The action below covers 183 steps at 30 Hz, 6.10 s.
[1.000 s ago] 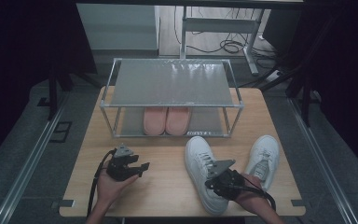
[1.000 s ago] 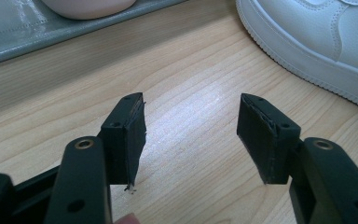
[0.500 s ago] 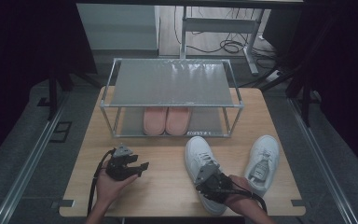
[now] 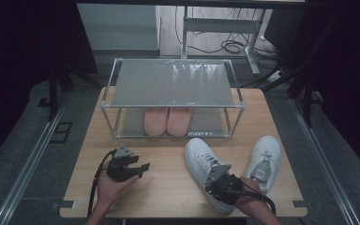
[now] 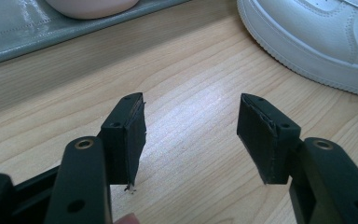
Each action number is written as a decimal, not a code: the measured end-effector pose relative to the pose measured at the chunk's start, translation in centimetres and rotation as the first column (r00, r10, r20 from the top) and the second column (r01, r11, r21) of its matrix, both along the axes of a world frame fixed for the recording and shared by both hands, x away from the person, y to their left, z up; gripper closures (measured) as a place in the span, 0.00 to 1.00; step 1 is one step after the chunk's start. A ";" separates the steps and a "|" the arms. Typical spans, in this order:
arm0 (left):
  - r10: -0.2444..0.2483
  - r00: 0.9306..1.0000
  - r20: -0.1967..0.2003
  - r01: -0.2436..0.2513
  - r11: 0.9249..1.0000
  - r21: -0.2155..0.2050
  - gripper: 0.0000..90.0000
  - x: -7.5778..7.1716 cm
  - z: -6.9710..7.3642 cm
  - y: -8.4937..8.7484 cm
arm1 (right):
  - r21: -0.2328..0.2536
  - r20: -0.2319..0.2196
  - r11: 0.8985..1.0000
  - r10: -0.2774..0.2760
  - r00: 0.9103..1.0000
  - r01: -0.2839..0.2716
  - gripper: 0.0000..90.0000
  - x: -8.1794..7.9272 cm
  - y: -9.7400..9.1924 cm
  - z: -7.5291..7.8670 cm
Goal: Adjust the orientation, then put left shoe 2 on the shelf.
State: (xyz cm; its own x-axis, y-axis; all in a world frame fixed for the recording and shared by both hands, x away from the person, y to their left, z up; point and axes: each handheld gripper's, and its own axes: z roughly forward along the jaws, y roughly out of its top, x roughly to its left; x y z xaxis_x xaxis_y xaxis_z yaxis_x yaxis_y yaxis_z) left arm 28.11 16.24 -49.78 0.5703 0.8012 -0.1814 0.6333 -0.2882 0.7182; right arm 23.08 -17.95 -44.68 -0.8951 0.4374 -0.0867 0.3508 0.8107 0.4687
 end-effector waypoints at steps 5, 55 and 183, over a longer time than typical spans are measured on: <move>-0.002 1.000 -0.003 0.002 1.000 -0.001 0.46 0.0 -0.1 -0.1 | 0.010 -0.014 1.000 -0.013 1.000 0.013 1.00 0.1 -0.8 0.0; 0.009 1.000 -0.003 -0.009 0.999 -0.040 0.45 -0.1 0.2 0.1 | 0.296 0.058 0.915 -0.303 0.951 0.273 0.68 2.7 -9.3 2.3; 0.019 1.000 -0.005 -0.019 0.999 -0.035 0.45 -0.1 0.3 0.6 | 0.622 0.105 0.755 -0.343 0.933 0.208 0.88 5.2 -5.4 8.9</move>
State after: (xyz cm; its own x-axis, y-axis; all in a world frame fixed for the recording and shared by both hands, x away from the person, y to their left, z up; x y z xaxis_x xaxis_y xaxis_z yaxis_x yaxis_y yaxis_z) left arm 28.02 16.83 -49.44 0.5538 0.8052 -0.2122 0.6419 -0.2505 0.7247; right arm 28.24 -23.35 -35.74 -0.7192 0.6859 0.1110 0.3583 0.2293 0.9050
